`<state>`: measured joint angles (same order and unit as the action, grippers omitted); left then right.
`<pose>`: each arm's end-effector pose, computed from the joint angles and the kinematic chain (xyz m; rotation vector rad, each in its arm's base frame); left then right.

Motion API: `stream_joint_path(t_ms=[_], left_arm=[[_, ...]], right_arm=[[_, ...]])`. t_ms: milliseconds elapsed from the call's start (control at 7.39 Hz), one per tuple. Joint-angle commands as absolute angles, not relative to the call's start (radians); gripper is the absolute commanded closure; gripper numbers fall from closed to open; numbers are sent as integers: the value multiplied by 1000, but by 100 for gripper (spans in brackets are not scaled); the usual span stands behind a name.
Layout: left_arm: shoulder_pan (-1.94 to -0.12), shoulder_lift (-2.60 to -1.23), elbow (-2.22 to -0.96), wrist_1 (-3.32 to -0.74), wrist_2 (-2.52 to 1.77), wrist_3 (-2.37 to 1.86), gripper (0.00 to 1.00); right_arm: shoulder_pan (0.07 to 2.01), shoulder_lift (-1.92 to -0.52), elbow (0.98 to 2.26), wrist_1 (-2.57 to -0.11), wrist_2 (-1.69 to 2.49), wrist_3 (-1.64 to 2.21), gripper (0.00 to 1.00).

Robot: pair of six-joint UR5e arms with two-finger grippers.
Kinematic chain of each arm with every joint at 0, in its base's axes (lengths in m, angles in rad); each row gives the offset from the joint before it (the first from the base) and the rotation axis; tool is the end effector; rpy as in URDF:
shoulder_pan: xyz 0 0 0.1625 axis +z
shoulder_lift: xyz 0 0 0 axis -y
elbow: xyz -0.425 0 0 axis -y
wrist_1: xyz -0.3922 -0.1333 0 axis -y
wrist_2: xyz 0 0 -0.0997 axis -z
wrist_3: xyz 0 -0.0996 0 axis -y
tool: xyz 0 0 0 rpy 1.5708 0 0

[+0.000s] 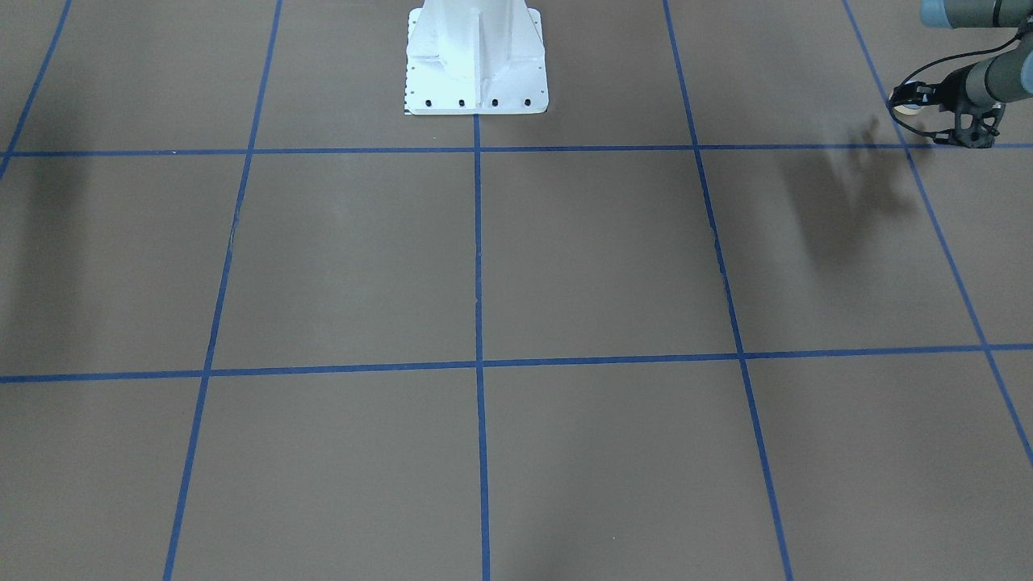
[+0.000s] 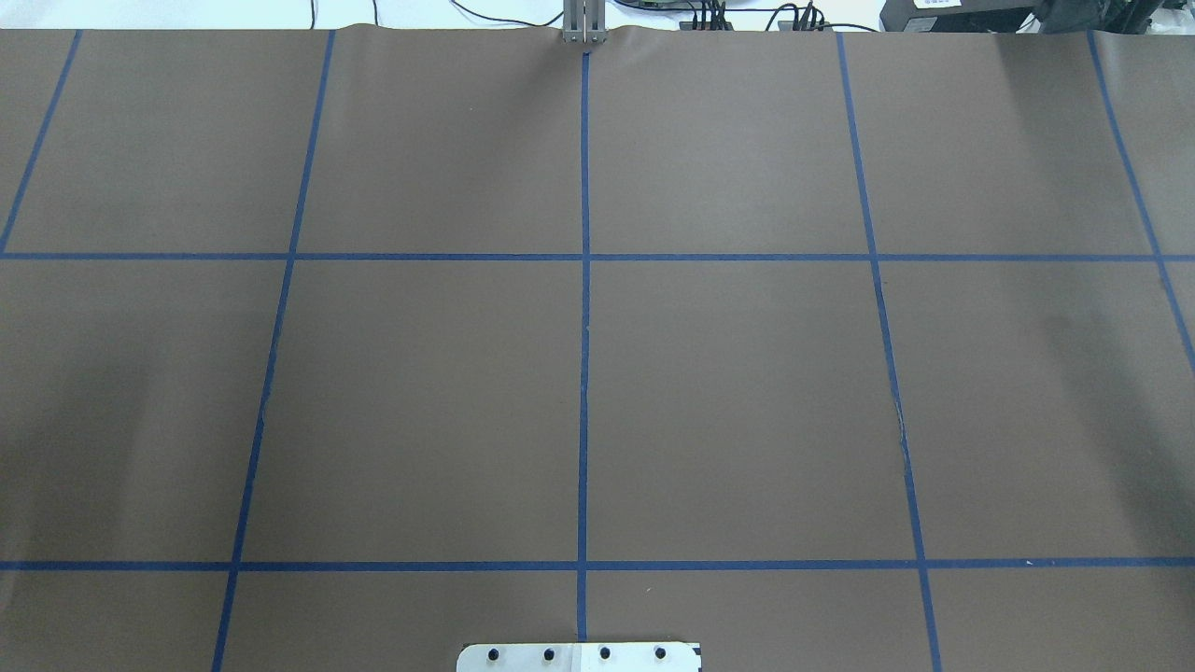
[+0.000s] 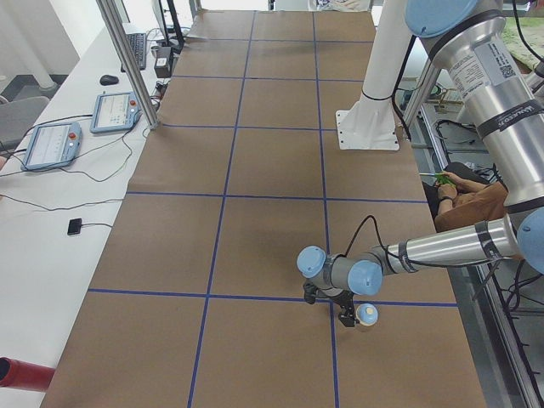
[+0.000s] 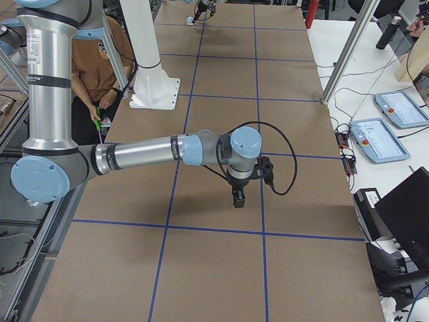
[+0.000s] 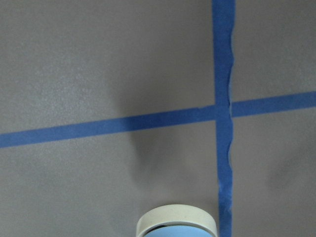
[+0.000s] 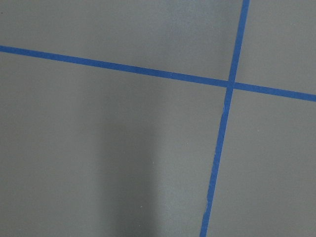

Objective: Place and press bell with both arms

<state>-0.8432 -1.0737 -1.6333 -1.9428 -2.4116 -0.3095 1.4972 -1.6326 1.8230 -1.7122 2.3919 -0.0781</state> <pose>0.1211 -0.2248 0.7737 -0.4705 0.7051 0.3666 0.0263 -0.4650 0.5754 0.0481 -0.8218 -0.1632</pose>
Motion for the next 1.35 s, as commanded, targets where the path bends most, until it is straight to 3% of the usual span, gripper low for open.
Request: stream_joint_path(t_ms=[0, 1218], left_arm=[[-787, -1074, -1623, -2009, -2411, -379, 0], [-785, -1022, -1617, -2042, -2408, -351, 0]], right_arm=[[1497, -1634, 1821, -1713, 2388, -81, 0], [1486, -1640, 1819, -1713, 2390, -78, 0]])
